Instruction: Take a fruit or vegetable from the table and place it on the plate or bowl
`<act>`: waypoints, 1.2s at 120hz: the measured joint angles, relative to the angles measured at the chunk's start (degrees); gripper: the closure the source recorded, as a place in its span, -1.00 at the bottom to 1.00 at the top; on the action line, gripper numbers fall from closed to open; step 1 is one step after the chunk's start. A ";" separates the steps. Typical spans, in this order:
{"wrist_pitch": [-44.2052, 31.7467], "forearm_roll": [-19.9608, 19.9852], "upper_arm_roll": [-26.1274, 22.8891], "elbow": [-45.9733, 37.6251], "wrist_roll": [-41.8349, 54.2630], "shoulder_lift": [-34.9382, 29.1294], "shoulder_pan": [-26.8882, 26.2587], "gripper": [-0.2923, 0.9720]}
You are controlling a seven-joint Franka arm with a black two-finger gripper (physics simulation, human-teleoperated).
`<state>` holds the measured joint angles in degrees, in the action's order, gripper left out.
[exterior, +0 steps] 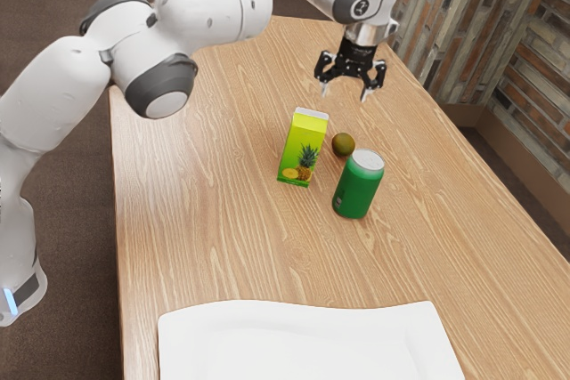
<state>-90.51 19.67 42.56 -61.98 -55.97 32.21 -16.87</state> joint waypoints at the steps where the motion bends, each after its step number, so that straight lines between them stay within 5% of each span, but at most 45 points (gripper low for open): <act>1: -0.06 0.07 -0.01 0.00 0.07 0.14 0.24 -0.54; 80: -6.84 5.37 -3.04 0.01 3.45 7.75 6.14 -0.54; 144: -5.19 3.14 -4.50 -0.98 3.77 8.10 4.89 -0.54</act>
<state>-95.70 22.81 38.07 -62.96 -52.20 40.31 -11.97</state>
